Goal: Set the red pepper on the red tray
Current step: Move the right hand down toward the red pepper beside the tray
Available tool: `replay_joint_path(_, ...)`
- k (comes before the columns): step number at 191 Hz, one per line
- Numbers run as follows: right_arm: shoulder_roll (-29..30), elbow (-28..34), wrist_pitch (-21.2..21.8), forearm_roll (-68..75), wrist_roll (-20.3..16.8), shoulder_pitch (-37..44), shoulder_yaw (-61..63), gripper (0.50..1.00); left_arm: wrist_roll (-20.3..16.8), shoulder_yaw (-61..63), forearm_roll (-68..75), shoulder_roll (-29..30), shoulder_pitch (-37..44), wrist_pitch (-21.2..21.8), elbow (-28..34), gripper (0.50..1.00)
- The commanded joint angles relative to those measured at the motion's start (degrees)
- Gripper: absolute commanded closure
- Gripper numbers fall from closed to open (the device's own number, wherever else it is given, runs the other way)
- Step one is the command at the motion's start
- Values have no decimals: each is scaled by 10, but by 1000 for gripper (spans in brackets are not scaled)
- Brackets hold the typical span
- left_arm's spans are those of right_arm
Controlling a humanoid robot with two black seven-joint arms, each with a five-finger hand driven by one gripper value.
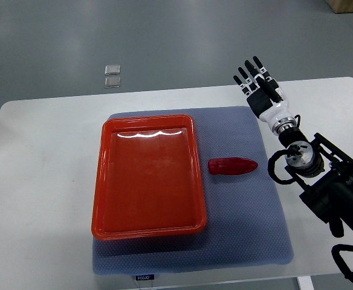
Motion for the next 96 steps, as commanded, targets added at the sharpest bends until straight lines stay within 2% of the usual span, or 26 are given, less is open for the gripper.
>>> replay_joint_path(1,0,0,0,0,0,0,0,585,0,0,0,0,0,0,0,500)
replay_joint_path(50,-7,2,7,-8,-2,9,-12,585,0,-2,-2,0,0,0,0,500)
replay_joint_path(77,-56,3,10,-68,-29,47,-52,585,0,-1,-1,0,0,0,1,500)
replay_joint_path(96,-115,11,47,-150,-53,93,-124,585,0,-1,-1,0,-2,0,1,500)
